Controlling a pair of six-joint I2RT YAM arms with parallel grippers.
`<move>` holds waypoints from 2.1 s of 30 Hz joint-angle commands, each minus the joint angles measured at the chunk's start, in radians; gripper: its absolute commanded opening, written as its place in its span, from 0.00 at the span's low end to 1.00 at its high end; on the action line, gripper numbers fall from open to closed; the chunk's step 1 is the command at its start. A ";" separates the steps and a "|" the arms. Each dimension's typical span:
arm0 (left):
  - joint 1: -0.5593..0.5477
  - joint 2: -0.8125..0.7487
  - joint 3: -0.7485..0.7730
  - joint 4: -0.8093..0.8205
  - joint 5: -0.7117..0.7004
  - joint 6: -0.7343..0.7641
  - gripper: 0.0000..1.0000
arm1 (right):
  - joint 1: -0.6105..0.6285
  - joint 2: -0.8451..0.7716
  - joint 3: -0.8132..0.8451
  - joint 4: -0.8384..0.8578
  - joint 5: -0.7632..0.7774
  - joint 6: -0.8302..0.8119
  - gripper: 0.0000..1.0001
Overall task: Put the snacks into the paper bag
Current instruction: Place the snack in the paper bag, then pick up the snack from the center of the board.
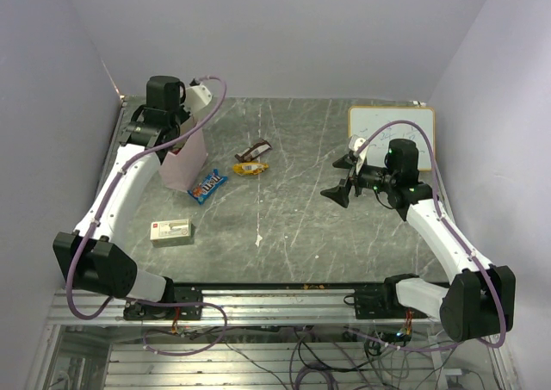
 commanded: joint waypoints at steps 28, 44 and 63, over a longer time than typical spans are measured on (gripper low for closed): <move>0.007 -0.036 -0.059 0.037 0.113 -0.030 0.23 | -0.007 0.015 -0.008 0.008 0.016 -0.020 1.00; 0.006 -0.180 0.009 -0.024 0.356 -0.271 0.82 | -0.007 -0.001 -0.008 0.016 0.012 -0.004 1.00; -0.267 0.097 0.019 -0.134 0.429 -0.173 0.92 | -0.044 -0.066 -0.018 0.076 0.044 0.076 1.00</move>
